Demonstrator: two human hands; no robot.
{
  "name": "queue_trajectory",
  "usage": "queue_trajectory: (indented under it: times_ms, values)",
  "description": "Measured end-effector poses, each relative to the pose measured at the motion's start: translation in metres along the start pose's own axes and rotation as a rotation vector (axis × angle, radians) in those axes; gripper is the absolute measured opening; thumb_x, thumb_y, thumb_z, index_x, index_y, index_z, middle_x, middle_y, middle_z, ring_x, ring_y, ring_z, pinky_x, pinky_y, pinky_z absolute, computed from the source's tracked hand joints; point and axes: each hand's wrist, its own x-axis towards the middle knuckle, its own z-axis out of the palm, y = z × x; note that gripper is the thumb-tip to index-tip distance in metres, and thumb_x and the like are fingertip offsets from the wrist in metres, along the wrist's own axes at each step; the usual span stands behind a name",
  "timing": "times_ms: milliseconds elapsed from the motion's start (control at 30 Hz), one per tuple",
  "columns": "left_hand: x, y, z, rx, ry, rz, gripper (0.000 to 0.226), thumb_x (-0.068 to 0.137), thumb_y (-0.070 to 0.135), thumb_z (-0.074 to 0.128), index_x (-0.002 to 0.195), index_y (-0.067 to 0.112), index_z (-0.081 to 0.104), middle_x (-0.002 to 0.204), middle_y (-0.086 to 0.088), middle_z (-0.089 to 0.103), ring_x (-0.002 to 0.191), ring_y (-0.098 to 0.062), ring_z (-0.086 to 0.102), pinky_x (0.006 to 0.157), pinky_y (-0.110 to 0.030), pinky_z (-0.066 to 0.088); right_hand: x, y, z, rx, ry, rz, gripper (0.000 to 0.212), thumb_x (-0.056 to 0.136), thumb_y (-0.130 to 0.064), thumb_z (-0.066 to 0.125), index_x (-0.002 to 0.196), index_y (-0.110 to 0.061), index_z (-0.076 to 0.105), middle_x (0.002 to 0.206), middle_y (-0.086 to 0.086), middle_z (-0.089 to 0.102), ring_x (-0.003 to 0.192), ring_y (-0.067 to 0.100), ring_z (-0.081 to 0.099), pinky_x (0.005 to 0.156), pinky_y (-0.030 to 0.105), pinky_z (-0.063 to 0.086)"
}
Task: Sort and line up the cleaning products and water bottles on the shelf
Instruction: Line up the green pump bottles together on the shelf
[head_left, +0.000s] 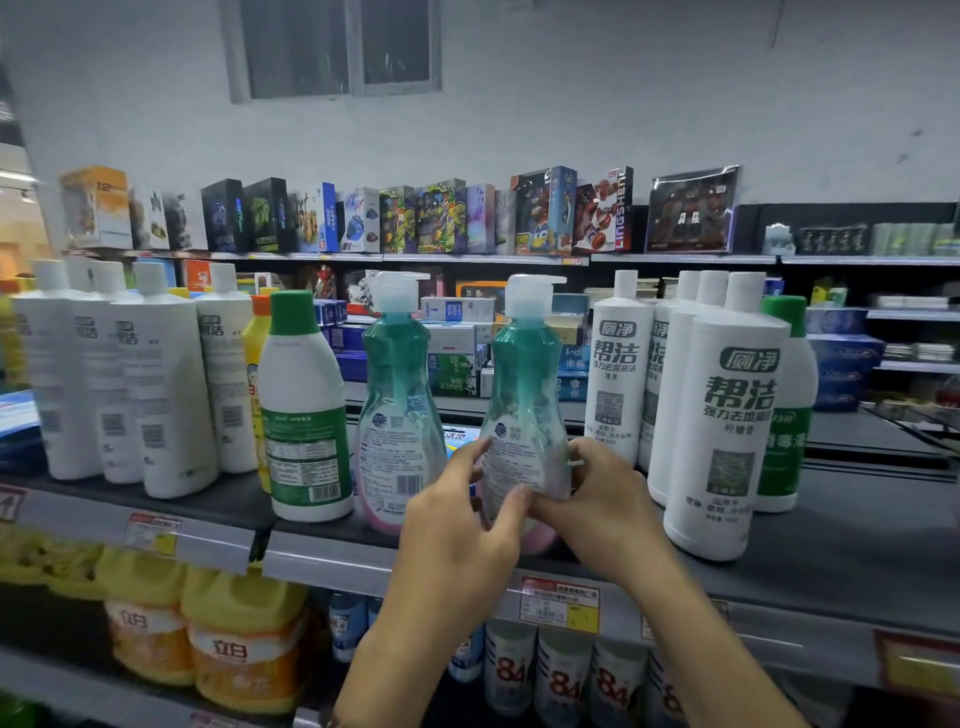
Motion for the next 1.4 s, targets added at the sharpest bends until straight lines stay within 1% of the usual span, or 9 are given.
queue_trajectory:
  times_ms: [133,333,533,667,800,967,1167,1267,1400]
  values:
    - [0.015,0.013,0.009,-0.089,-0.089,-0.066,0.048,0.094,0.050,0.076,0.135,0.041,0.052,0.086,0.028,0.071,0.077,0.015,0.070,0.068,-0.010,0.055,-0.017,-0.004,0.000,-0.139,0.138,-0.044,0.056,0.056,-0.075,0.064,0.096,-0.036,0.065,0.084,-0.016,0.075,0.076,0.002,0.071,0.068,0.032,0.062]
    - [0.036,0.011,0.016,-0.137,-0.113,-0.126,0.047,0.092,0.059,0.074,0.119,0.029,0.051,0.095,0.011,0.073,0.074,0.009,0.068,0.055,-0.012,0.051,-0.041,0.007,-0.007,-0.097,0.081,-0.182,0.028,0.077,-0.050,0.077,0.099,-0.033,0.083,0.086,-0.026,0.078,0.079,-0.006,0.073,0.073,0.026,0.063]
    - [0.042,-0.002,0.017,-0.297,-0.257,-0.127,0.040,0.098,0.056,0.069,0.127,0.034,0.053,0.116,0.011,0.078,0.108,-0.009,0.075,0.099,-0.048,0.060,-0.017,0.026,-0.015,0.017,0.097,-0.151,0.036,0.089,-0.030,0.086,0.115,-0.041,0.064,0.108,-0.021,0.072,0.099,-0.010,0.068,0.076,0.014,0.058]
    - [0.039,0.000,0.017,-0.256,-0.269,-0.072,0.048,0.099,0.064,0.060,0.138,0.036,0.055,0.132,0.014,0.071,0.124,-0.004,0.066,0.111,-0.046,0.052,0.004,0.028,-0.023,0.189,-0.043,-0.127,0.042,0.095,-0.026,0.081,0.131,-0.039,0.063,0.123,-0.015,0.073,0.113,0.001,0.069,0.097,0.033,0.061]
    - [0.032,-0.009,0.015,-0.161,-0.264,-0.075,0.029,0.111,0.036,0.052,0.138,0.037,0.040,0.127,0.014,0.070,0.115,0.002,0.068,0.103,-0.033,0.054,0.011,0.035,-0.025,0.246,-0.134,-0.124,0.038,0.100,-0.021,0.074,0.134,-0.037,0.066,0.125,-0.013,0.075,0.121,0.010,0.070,0.100,0.041,0.061]
    - [0.028,-0.015,0.004,-0.032,-0.282,-0.031,0.043,0.104,0.020,0.067,0.134,0.043,0.048,0.100,0.027,0.073,0.092,0.020,0.064,0.076,-0.006,0.050,0.010,0.040,-0.021,0.242,-0.152,-0.105,0.036,0.105,-0.022,0.066,0.133,-0.045,0.064,0.126,-0.013,0.075,0.122,0.011,0.069,0.101,0.045,0.060]
    - [0.028,-0.018,0.006,-0.153,-0.282,-0.037,0.052,0.106,0.015,0.065,0.146,0.046,0.051,0.112,0.032,0.073,0.101,0.008,0.070,0.091,-0.017,0.057,0.008,0.034,-0.014,0.247,-0.058,-0.082,0.040,0.102,-0.021,0.070,0.132,-0.047,0.067,0.122,-0.014,0.077,0.119,0.011,0.071,0.098,0.046,0.062]
    - [0.034,-0.019,0.003,-0.220,-0.321,-0.081,0.056,0.106,0.012,0.063,0.146,0.050,0.052,0.117,0.025,0.075,0.109,0.001,0.071,0.105,-0.038,0.058,0.002,0.026,-0.011,0.238,-0.020,-0.099,0.044,0.101,-0.021,0.072,0.128,-0.055,0.068,0.123,-0.017,0.077,0.119,0.008,0.071,0.098,0.044,0.062]
    - [0.032,-0.018,0.005,-0.331,-0.364,-0.077,0.060,0.107,0.006,0.061,0.152,0.045,0.050,0.127,0.019,0.075,0.123,-0.002,0.068,0.115,-0.044,0.051,-0.012,0.017,-0.017,0.293,0.031,-0.095,0.046,0.090,-0.043,0.074,0.134,-0.050,0.068,0.125,-0.016,0.077,0.122,0.010,0.071,0.096,0.046,0.062]
